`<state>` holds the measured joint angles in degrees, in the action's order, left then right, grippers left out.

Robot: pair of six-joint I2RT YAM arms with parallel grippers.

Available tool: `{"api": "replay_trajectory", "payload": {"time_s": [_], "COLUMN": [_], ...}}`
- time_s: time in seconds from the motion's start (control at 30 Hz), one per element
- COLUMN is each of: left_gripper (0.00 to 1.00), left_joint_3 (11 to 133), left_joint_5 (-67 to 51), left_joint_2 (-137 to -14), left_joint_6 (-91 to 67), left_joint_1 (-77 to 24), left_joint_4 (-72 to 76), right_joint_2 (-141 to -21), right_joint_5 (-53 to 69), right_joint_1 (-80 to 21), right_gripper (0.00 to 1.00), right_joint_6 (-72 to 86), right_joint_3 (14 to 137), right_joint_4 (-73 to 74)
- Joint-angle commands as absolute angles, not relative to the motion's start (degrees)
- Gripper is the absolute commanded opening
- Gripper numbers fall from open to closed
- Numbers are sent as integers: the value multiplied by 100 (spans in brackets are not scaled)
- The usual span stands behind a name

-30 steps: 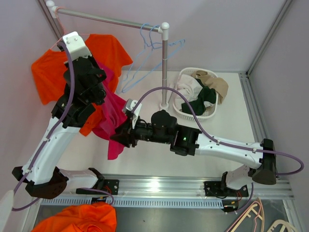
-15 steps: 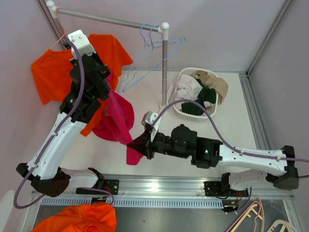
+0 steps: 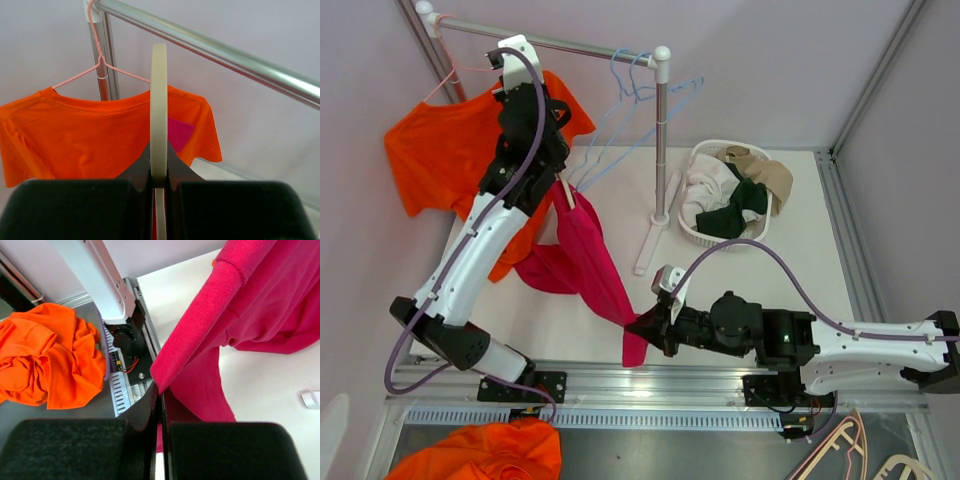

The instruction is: Remove the t-shirt from the hanger

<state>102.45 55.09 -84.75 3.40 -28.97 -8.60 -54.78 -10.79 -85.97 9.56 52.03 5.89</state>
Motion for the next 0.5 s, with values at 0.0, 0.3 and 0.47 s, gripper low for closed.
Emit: {"api": "replay_trajectory", "payload": {"time_s": [0.0,0.3,0.47], "left_gripper": [1,1,1], "left_joint_3": [10994,11822,11049], "left_joint_5": [5247,3732,1735], "left_joint_2": [-8367,-7395,-6303], "left_joint_6": [265,-1027,-1415], "left_joint_1": [-2707,-2707,-2716], "left_joint_4": [-770,-3215,-3787], "right_joint_2": [-5624,-7274,-7945], "right_joint_5": [-1177,-1038,-834], "right_joint_1": [-8701,-7947,-7401], "right_gripper": [0,0,0], "right_joint_6": [1090,677,720], "right_joint_3": [5203,5896,6389], "right_joint_4": [738,264,307]}}
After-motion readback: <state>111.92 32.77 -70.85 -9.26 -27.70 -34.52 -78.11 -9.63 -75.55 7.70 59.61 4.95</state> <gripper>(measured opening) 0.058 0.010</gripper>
